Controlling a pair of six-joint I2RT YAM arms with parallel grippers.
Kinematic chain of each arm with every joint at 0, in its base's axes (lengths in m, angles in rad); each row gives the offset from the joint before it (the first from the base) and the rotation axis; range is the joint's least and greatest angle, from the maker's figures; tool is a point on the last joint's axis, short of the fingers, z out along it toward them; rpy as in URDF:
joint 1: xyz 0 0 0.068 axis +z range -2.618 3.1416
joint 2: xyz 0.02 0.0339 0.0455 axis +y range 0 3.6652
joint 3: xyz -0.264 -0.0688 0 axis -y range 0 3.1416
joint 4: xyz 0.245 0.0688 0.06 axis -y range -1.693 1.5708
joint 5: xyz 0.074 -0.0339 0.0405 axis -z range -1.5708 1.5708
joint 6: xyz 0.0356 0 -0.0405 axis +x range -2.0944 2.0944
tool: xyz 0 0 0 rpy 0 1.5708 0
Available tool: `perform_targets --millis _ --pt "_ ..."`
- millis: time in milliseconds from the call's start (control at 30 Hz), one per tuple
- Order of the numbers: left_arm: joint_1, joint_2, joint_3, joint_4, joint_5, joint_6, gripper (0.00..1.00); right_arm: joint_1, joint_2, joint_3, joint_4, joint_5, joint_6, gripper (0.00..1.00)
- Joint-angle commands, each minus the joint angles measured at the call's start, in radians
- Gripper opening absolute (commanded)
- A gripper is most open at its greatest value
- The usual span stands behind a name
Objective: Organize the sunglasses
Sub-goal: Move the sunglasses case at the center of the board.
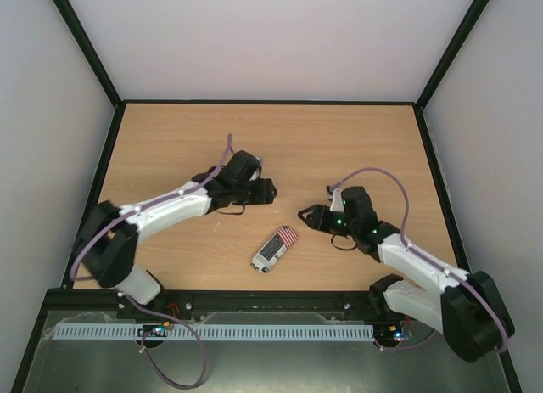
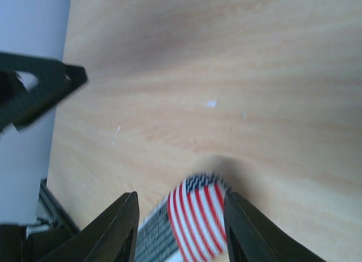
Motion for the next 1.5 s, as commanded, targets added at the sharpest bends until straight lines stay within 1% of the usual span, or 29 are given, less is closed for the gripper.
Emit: perform_targets --millis 0,67,100,133,233,333,367,500,600,767,867,1000,1067,1267,1367,1467 --pt "0.005 -0.166 -0.143 -0.019 -0.016 -0.043 0.71 0.082 -0.145 -0.094 -0.067 0.013 0.100 0.45" --pt "0.003 -0.246 -0.227 0.000 -0.001 -0.072 0.76 0.169 -0.201 -0.118 -0.061 0.052 0.156 0.46" --pt "0.002 -0.304 -0.271 0.011 0.000 -0.092 0.90 0.212 -0.219 -0.124 -0.059 0.076 0.178 0.47" --pt "0.000 -0.351 -0.312 0.017 -0.007 -0.109 0.98 0.259 -0.228 -0.126 -0.062 0.102 0.196 0.47" --pt "-0.002 -0.496 -0.420 0.005 -0.059 -0.154 0.99 0.383 -0.235 -0.130 -0.078 0.197 0.238 0.47" --pt "-0.001 -0.627 -0.482 -0.022 -0.098 -0.188 0.99 0.485 -0.197 -0.124 -0.072 0.249 0.274 0.47" --pt "-0.001 -0.664 -0.493 -0.037 -0.104 -0.193 0.99 0.538 -0.176 -0.115 -0.073 0.272 0.281 0.46" --pt "0.000 -0.756 -0.502 -0.116 -0.137 -0.206 0.99 0.686 -0.043 -0.078 -0.075 0.359 0.306 0.46" --pt "0.000 -0.803 -0.509 -0.134 -0.147 -0.211 0.99 0.745 0.070 -0.036 -0.067 0.407 0.310 0.46" --pt "0.007 -0.830 -0.514 -0.141 -0.151 -0.214 0.99 0.747 0.225 0.049 -0.015 0.495 0.292 0.52" --pt "0.015 -0.831 -0.514 -0.145 -0.156 -0.204 0.99 0.745 0.287 0.082 0.074 0.509 0.285 0.52" --pt "0.037 -0.819 -0.519 -0.135 -0.145 -0.181 0.99 0.730 0.401 0.172 0.051 0.527 0.256 0.50" --pt "0.051 -0.811 -0.524 -0.123 -0.127 -0.172 0.99 0.699 0.435 0.181 0.064 0.514 0.251 0.49" --pt "0.084 -0.784 -0.541 -0.080 -0.099 -0.151 0.99 0.559 0.445 0.173 0.091 0.471 0.191 0.49" --pt "0.101 -0.761 -0.544 -0.058 -0.077 -0.141 0.99 0.509 0.469 0.215 0.068 0.451 0.121 0.49" --pt "0.112 -0.740 -0.544 -0.045 -0.068 -0.131 0.99 0.460 0.502 0.255 0.060 0.427 0.086 0.49"
